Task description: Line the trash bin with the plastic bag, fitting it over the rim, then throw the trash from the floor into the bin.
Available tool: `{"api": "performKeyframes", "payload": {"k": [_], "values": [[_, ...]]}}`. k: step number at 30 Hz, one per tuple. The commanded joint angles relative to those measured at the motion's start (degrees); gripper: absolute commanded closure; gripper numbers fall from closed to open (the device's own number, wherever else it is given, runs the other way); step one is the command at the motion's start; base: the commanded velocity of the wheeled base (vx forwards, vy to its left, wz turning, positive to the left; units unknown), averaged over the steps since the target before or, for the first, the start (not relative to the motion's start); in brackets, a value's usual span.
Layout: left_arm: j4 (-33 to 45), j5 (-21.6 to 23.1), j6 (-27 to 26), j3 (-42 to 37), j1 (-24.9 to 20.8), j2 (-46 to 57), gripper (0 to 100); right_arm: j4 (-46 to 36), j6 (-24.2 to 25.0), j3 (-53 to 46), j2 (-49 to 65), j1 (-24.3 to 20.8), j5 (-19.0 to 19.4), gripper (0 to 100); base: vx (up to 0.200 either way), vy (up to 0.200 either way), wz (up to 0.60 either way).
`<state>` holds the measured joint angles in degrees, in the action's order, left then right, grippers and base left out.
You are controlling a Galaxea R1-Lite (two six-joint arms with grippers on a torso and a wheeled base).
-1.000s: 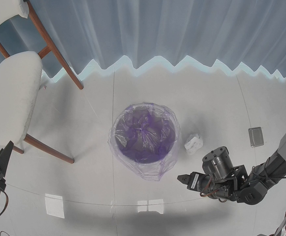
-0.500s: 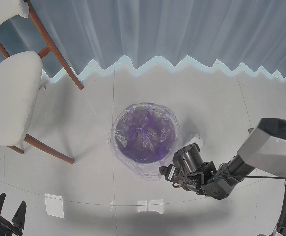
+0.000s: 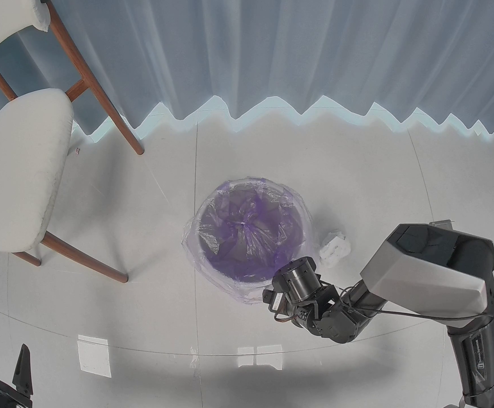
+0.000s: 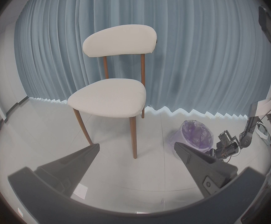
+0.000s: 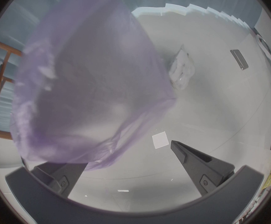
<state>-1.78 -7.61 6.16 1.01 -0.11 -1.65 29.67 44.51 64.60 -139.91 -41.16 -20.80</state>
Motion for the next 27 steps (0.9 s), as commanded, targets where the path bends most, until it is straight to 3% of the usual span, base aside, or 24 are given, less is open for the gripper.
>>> {"api": "performKeyframes", "payload": {"k": [1,5,13,18,27], "values": [[-0.1,0.0,0.1,-0.9,-0.2,1.3,0,-0.1,-1.5,2.8,-4.6,0.1,-0.5,0,0.0,0.0,0.0],[-0.2,0.0,0.1,-0.9,-0.2,1.3,0,-0.5,-4.5,4.1,-5.9,0.3,-0.5,0,0.0,0.0,0.0],[-0.2,0.0,0.2,-0.9,-0.2,1.3,0,-13.8,-4.1,10.4,-6.2,0.8,-0.3,0,0.0,0.0,0.0],[-0.2,0.0,0.2,-0.9,-0.2,1.3,0,-16.1,-3.9,10.8,-5.6,0.8,0.0,0,0.0,0.0,0.0],[-0.2,0.0,0.2,-0.9,-0.2,1.3,0,-16.3,5.4,0.5,14.3,-7.4,0.0,0,0.0,0.0,0.0]]}}
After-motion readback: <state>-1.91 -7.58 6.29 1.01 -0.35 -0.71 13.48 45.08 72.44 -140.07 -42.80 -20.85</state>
